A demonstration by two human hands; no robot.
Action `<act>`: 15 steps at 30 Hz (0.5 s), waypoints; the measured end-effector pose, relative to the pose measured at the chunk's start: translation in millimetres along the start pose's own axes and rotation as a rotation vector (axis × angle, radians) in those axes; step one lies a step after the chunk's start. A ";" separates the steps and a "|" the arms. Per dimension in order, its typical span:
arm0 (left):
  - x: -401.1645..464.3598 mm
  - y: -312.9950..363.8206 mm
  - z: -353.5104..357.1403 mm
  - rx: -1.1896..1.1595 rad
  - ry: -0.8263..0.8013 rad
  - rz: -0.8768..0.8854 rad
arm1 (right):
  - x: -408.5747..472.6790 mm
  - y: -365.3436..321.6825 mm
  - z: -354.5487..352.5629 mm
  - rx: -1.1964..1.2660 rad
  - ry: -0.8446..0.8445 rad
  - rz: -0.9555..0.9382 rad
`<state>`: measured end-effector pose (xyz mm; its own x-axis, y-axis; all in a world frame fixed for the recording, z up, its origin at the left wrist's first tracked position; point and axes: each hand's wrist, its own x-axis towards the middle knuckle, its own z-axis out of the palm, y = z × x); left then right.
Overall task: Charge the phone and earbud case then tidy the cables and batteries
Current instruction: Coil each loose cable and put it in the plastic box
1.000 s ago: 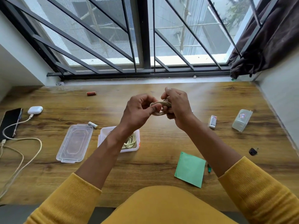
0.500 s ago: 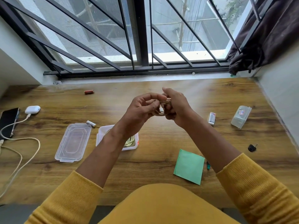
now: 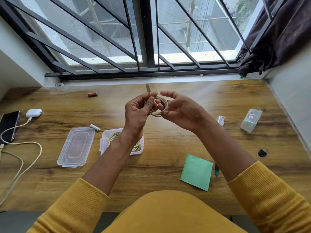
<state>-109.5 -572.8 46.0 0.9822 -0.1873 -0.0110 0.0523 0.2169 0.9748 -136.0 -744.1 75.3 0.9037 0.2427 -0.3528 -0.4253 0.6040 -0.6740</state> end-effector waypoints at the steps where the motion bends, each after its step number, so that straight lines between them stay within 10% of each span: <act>1: 0.1 -0.2 -0.7 0.012 0.008 0.018 | 1.3 1.0 0.1 -0.037 -0.002 -0.007; 15: 0.5 3.2 -12.1 0.106 0.126 0.100 | 0.4 11.5 11.3 -0.656 0.186 -0.340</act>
<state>-106.7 -560.7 46.4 0.9967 -0.0469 0.0661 -0.0598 0.1249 0.9904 -140.0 -728.5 74.7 0.9917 -0.0430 -0.1208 -0.1194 0.0332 -0.9923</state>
